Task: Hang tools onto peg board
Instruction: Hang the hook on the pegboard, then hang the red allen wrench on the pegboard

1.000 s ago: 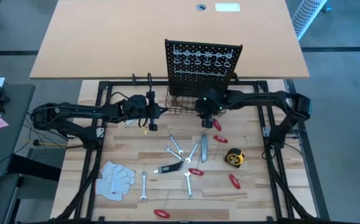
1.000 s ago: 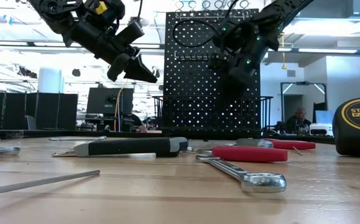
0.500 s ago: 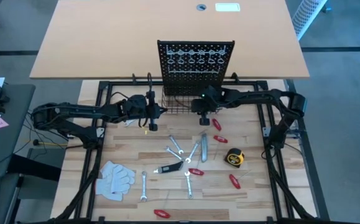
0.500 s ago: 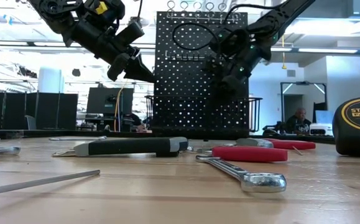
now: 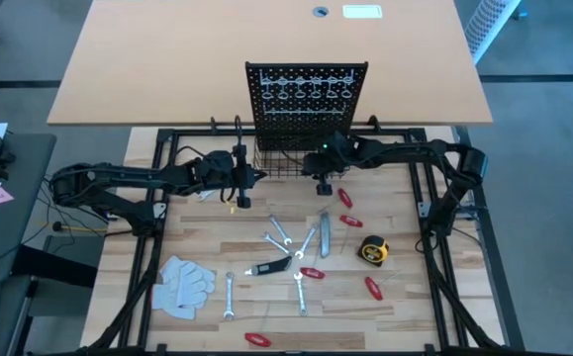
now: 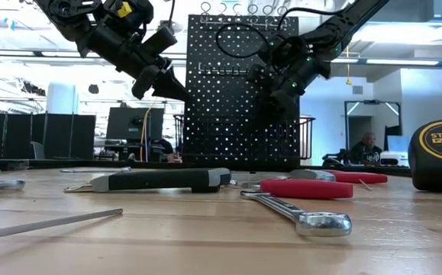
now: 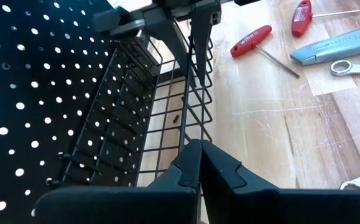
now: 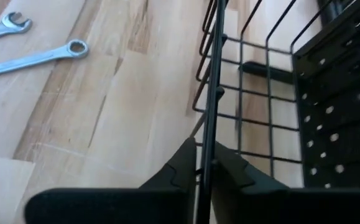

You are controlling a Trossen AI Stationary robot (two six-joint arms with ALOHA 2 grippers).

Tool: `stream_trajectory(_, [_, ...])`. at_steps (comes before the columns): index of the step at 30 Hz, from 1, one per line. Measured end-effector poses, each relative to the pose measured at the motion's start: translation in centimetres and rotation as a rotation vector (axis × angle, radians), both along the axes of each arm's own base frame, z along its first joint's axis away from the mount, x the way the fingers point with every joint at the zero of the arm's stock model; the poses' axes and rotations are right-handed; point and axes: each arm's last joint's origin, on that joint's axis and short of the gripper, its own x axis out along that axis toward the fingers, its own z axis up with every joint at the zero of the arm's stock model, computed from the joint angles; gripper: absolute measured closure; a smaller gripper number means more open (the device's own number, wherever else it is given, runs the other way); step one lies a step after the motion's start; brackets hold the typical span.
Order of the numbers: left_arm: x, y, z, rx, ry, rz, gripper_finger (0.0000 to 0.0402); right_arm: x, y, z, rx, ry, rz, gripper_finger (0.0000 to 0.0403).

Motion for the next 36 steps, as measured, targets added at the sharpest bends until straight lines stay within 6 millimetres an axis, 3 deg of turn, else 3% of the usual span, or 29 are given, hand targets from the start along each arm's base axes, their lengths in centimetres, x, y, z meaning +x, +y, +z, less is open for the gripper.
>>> stream_trajectory(4, [0.0, 0.0, -0.1, -0.002, 0.008, 0.0, 0.04, 0.2, 0.5, 0.5, -0.027, -0.014, -0.002, 0.0312])
stream_trajectory(8, [0.0, -0.1, -0.1, 0.005, 0.018, 0.021, 0.04, -0.1, 1.0, 2.2, -0.066, -0.053, 0.002, 0.0279])
stream_trajectory(20, [0.0, -0.7, -0.4, 0.053, 0.065, 0.079, 0.04, -2.8, 2.5, 8.2, -0.08, -0.205, -0.032, 0.0277])
stream_trajectory(24, [-0.2, -0.7, -0.3, 0.045, 0.073, 0.091, 0.04, -4.3, 4.6, 9.5, -0.04, -0.158, 0.0, 0.0285])
stream_trajectory(27, [-0.6, -0.8, -0.2, 0.029, 0.084, 0.099, 0.04, -5.4, 7.4, 10.2, 0.02, -0.101, 0.05, 0.0296])
stream_trajectory(30, [-1.0, -1.0, 0.1, 0.001, 0.081, 0.11, 0.04, -6.4, 10.5, 9.3, 0.105, -0.069, 0.087, 0.0308])
stream_trajectory(36, [-1.8, -2.2, -0.1, -0.101, 0.119, 0.168, 0.04, -9.2, 15.5, 3.2, 0.129, -0.063, 0.029, 0.0334])
